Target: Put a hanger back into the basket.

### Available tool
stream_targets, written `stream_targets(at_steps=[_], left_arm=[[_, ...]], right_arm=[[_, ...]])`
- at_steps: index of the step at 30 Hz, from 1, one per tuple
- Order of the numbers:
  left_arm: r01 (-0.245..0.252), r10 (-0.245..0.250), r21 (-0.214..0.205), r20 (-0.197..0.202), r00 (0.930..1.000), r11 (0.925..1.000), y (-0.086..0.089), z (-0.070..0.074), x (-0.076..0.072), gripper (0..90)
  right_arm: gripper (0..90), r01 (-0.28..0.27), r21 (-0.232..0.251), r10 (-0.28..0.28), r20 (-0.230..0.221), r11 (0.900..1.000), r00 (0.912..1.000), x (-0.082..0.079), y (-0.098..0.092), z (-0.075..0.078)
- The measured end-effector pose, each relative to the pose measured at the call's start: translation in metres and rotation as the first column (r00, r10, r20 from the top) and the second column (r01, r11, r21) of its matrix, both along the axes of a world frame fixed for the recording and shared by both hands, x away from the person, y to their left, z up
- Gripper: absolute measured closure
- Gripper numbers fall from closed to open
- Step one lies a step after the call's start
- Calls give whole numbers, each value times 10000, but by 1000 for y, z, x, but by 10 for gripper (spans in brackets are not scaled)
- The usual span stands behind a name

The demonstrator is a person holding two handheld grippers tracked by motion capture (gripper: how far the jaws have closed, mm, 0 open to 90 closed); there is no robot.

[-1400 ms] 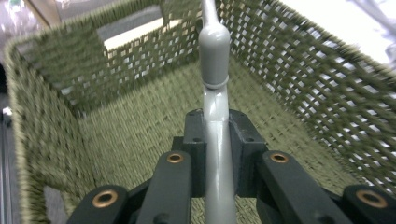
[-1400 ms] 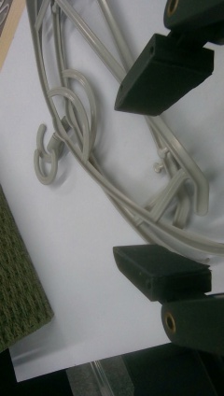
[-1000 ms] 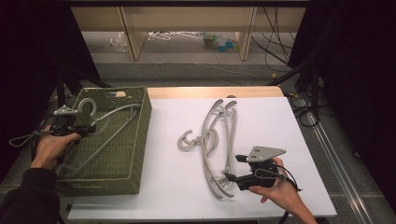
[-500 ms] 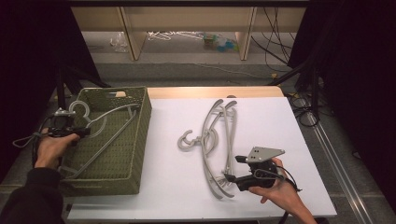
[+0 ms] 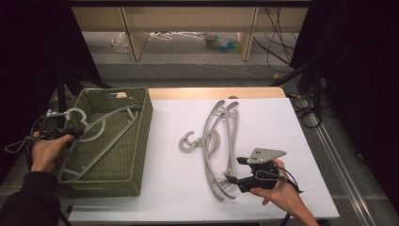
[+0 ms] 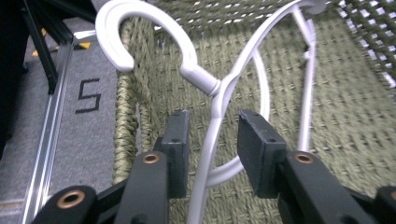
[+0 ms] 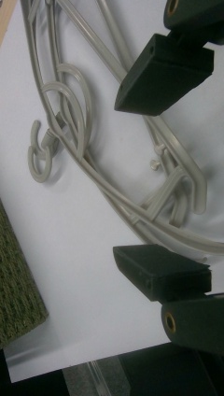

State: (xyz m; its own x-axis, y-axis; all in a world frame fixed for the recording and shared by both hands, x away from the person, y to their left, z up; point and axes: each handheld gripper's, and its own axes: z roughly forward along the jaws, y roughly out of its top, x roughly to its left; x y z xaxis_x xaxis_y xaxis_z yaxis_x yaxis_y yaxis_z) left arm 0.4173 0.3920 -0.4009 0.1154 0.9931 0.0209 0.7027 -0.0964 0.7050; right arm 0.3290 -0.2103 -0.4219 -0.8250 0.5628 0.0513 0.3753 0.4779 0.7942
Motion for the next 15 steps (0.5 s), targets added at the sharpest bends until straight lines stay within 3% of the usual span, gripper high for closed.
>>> stream_targets(at_steps=[1, 2, 3, 4, 5, 6, 7, 8, 9, 10, 12, 13, 14, 15], left_arm=[[18, -16, -147, 135, 9999, 9999, -1, 2, -2, 612], [177, -150, -504, 530, 9985, 9986, -3, 8, -8, 603], [177, -150, -504, 530, 9985, 9986, -3, 8, -8, 587], [244, -182, -797, 771, 9969, 9965, -4, 10, -11, 587], [430, -299, -1174, 1111, 9934, 9922, -6, 14, -15, 540], [811, -499, -1814, 1701, 9842, 9801, -11, 20, -25, 518], [811, -499, -1814, 1701, 9842, 9801, -11, 20, -25, 492], [1160, -724, -1984, 2146, 9740, 9732, -18, 27, -35, 460], [1369, -873, -2053, 2336, 9684, 9691, -22, 30, -41, 438], [1369, -873, -2053, 2336, 9684, 9691, -22, 30, -41, 420], [1811, -1147, -2218, 2822, 9525, 9581, -32, 36, -52, 386], [2219, -1447, -2252, 3146, 9381, 9487, -45, 41, -65, 366], [2219, -1447, -2252, 3146, 9381, 9487, -45, 41, -65, 351], [2454, -1603, -2289, 3357, 9282, 9420, -53, 43, -71, 342]], right_arm=[[261, 10, -47, -10, 35, 10000, 10000, 1, 0, -1], [261, 18, -46, -17, 46, 10000, 10000, 1, 0, -1], [261, 18, -46, -17, 46, 10000, 10000, 1, 0, -1], [260, 24, -40, -24, 47, 10000, 10000, 1, 0, -1], [261, 38, -34, -38, 24, 10000, 10000, 0, 0, -1], [260, 59, -30, -59, 42, 10000, 10000, 0, 0, -1], [261, 97, -30, -97, 58, 9999, 9999, 0, 0, -1], [261, 147, -13, -147, 47, 9999, 9999, 1, 0, -1], [261, 236, -9, -236, 48, 9997, 9997, 1, 0, -1], [261, 236, -9, -236, 48, 9997, 9997, 1, 0, -1], [261, 267, 60, -267, -16, 9996, 9996, 2, 0, -4], [261, 291, 112, -290, -75, 9995, 9996, 2, 1, -4], [261, 291, 112, -290, -75, 9995, 9996, 2, 1, -4], [261, 374, 190, -372, -115, 9991, 9992, 3, 1, -5]])
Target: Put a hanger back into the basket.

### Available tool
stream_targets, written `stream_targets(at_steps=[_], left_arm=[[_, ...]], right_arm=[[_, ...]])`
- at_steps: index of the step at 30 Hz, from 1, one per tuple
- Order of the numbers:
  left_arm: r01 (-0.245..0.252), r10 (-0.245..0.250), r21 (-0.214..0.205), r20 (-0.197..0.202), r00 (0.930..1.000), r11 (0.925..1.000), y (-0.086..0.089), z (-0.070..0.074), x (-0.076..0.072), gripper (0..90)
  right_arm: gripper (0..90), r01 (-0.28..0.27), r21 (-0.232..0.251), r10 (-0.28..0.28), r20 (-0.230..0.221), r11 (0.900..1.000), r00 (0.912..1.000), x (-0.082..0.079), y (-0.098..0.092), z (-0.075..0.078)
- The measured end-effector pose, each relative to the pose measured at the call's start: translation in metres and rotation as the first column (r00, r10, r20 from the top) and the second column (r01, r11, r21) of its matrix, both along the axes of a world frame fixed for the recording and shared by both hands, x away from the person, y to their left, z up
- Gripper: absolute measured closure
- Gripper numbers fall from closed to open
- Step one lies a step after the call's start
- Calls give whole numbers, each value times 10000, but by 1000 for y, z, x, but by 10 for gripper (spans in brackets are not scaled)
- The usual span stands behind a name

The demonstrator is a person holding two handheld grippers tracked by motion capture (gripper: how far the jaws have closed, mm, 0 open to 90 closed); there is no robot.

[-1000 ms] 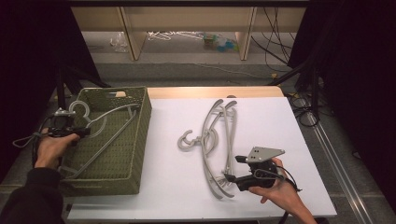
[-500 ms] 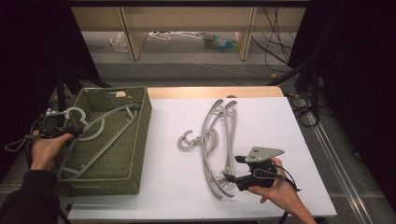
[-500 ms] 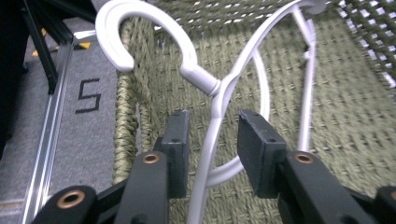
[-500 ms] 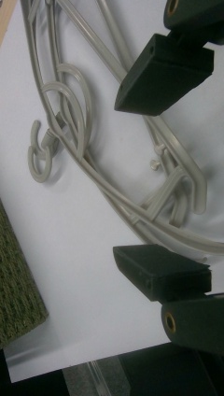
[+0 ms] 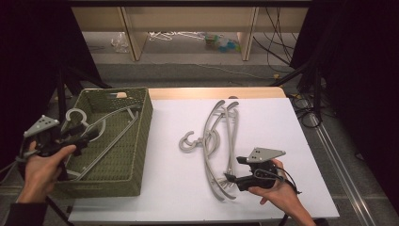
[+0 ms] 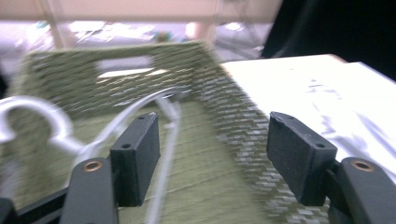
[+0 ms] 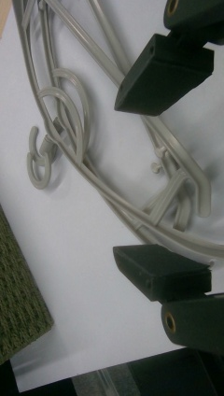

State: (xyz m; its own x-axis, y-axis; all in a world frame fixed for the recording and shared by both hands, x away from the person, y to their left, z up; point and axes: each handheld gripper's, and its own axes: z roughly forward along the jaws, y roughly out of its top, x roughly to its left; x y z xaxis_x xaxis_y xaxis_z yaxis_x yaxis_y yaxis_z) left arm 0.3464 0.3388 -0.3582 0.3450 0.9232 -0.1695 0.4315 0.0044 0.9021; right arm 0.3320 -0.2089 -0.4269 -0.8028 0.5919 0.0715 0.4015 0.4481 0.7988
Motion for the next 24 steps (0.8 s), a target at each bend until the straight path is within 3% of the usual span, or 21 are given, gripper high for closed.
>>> stream_targets(at_steps=[3, 5, 7, 9, 13, 19, 24], left_arm=[[769, -765, -101, 341, 9965, 9970, -27, 1, -16, 308], [1275, -1258, -358, 465, 9910, 9912, -45, -2, -24, 293], [1707, -1648, -1130, 597, 9845, 9788, -62, -6, -30, 269], [1967, -1881, -1372, 733, 9794, 9708, -73, -9, -33, 256], [2393, -2287, -945, 1106, 9672, 9663, -98, -14, -43, 206], [2846, -2762, -551, 1245, 9530, 9571, -129, -30, -55, 201], [3328, -3275, -306, 1136, 9380, 9425, -151, -47, -65, 184]], right_arm=[[261, 75, 11, -75, 8, 10000, 10000, 1, 0, -1], [260, 193, 65, -193, -3, 9998, 9998, 1, 1, -2], [260, 255, 84, -256, 65, 9996, 9997, 1, 2, -3], [260, 276, 102, -277, 97, 9996, 9996, 2, 3, -3], [260, 333, 185, -334, 72, 9993, 9994, 3, 3, -4], [256, 439, 164, -440, 100, 9989, 9990, 3, 2, -6], [229, 487, 203, -489, 97, 9986, 9988, 1, 1, -6]])
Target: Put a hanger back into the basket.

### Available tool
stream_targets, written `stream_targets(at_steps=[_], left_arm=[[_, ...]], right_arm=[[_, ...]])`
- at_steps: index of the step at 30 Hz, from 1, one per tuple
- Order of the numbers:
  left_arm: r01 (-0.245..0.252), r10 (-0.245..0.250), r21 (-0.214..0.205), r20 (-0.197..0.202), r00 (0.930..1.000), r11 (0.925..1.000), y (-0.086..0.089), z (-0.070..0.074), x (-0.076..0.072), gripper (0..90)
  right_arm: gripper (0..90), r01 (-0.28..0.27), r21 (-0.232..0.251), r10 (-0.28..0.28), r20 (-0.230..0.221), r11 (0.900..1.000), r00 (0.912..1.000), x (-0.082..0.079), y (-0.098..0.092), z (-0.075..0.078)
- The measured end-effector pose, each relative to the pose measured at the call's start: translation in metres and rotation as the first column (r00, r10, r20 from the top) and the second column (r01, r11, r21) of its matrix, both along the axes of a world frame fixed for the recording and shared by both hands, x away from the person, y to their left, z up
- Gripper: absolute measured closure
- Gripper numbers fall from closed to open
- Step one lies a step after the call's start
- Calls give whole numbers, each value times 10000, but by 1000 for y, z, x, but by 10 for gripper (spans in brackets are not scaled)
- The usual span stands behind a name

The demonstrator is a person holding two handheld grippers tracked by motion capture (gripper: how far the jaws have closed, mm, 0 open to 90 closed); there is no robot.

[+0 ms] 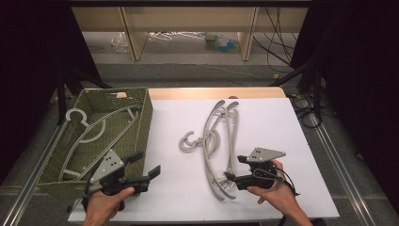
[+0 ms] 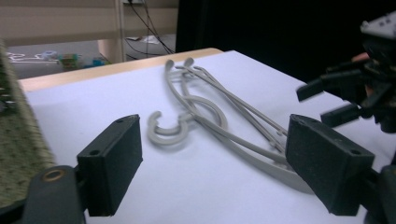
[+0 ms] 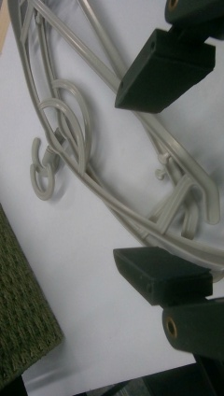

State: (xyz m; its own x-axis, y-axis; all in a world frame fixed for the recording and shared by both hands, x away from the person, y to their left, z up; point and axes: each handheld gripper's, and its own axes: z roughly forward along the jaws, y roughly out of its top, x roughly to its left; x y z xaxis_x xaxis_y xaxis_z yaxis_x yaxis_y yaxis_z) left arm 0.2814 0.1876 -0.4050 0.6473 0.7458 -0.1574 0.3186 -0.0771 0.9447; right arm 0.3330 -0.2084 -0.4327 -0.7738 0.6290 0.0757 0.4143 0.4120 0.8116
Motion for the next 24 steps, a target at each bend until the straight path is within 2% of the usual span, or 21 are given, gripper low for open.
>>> stream_targets(at_steps=[3, 4, 6, 7, 11, 14, 18, 20, 21, 24], left_arm=[[244, -252, 385, 198, 9995, 9990, -9, -9, -5, 169], [475, -486, 468, 234, 9985, 9978, -11, -14, -7, 169], [399, -408, 423, 210, 9989, 9983, -12, -16, -8, 169], [267, -269, 208, 103, 9996, 9994, -13, -18, -9, 169], [429, -446, 378, 445, 9980, 9984, -12, -22, -11, 168], [379, -391, 389, 309, 9988, 9985, -14, -24, -14, 168], [556, -576, 510, 400, 9975, 9972, -14, -26, -14, 168], [498, -512, 500, 269, 9983, 9975, -15, -28, -15, 168], [553, -576, 637, 350, 9977, 9964, -15, -28, -15, 168], [717, -741, 584, 392, 9965, 9957, -15, -28, -16, 169]], right_arm=[[196, 56, 89, -55, -41, 9999, 10000, 0, 0, 0], [181, 79, 54, -79, -26, 10000, 10000, 0, 1, 0], [181, 47, 55, -46, -31, 10000, 10000, 0, 1, 0], [174, 13, 5, -13, -6, 10000, 10000, 0, 2, -1], [165, -35, -14, 35, -47, 10000, 10000, 0, 3, -1], [165, -22, -47, 22, -28, 10000, 10000, 0, 5, -2], [165, -111, -319, 109, -84, 9994, 9999, 2, 12, -3], [165, -127, -486, 117, -206, 9987, 9997, 5, 18, -5], [165, -89, -559, 74, -271, 9984, 9996, 7, 21, -6], [173, -26, -833, -22, -577, 9965, 9983, 14, 30, -9]])
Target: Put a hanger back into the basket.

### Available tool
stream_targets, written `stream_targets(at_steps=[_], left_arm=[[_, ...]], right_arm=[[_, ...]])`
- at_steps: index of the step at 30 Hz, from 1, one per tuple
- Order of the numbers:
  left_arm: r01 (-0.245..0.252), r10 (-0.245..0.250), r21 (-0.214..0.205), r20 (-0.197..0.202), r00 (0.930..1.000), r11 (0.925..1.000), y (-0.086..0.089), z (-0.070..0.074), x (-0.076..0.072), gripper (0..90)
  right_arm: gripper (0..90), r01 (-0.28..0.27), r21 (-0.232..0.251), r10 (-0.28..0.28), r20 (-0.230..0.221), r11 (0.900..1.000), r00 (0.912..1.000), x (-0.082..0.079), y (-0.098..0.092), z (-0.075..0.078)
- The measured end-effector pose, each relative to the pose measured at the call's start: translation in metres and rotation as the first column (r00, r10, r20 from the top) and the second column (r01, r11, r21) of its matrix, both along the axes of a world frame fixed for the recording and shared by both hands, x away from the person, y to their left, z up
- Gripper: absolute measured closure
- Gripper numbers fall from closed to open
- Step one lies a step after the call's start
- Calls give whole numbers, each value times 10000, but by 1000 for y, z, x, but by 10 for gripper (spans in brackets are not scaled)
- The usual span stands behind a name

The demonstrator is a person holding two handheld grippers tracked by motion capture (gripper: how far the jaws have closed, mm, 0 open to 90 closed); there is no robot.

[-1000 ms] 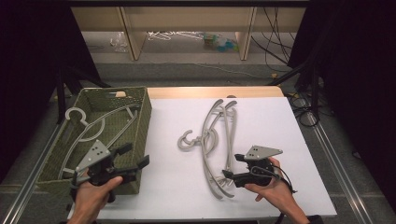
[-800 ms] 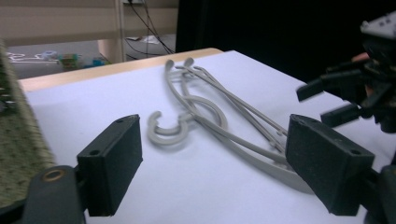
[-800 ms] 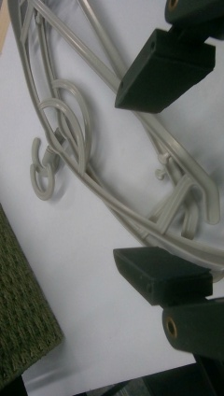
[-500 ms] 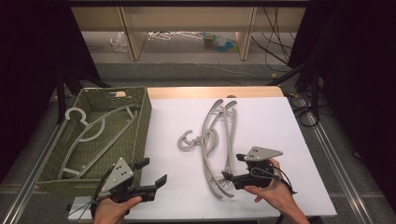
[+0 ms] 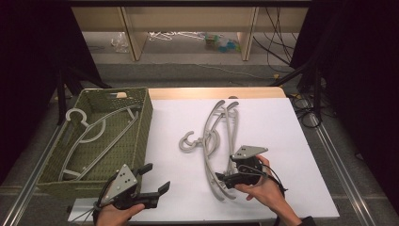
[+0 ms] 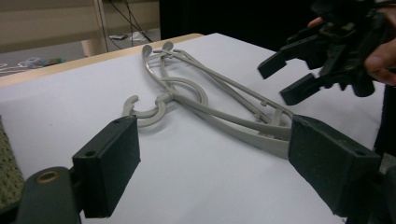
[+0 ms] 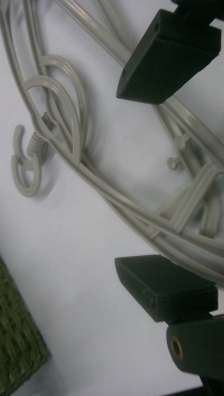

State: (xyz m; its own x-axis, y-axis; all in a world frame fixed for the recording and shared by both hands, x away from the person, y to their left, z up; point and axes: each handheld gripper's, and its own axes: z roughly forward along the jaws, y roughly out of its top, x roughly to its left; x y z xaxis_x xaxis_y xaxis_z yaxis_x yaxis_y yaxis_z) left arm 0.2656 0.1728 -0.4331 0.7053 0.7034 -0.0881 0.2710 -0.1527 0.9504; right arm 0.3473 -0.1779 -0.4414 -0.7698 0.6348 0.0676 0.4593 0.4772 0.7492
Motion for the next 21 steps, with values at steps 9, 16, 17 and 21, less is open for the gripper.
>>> stream_targets(at_steps=[9, 16, 17, 21], left_arm=[[18, -18, -31, -39, 10000, 10000, 1, 0, 0, 170], [-2, -1, -165, -209, 9998, 9999, 0, -2, 1, 172], [-15, 12, -164, -190, 9998, 9999, 0, -2, 1, 172], [37, -40, -161, -216, 9998, 9999, 0, -2, 1, 173]], right_arm=[[198, 286, -574, -339, -931, 9979, 9951, 24, 27, -13], [309, 15, -902, -174, -1751, 9959, 9844, 40, 51, -23], [319, -46, -1045, -155, -1912, 9945, 9814, 42, 53, -24], [392, -187, -1513, -142, -2137, 9883, 9768, 48, 62, -27]])
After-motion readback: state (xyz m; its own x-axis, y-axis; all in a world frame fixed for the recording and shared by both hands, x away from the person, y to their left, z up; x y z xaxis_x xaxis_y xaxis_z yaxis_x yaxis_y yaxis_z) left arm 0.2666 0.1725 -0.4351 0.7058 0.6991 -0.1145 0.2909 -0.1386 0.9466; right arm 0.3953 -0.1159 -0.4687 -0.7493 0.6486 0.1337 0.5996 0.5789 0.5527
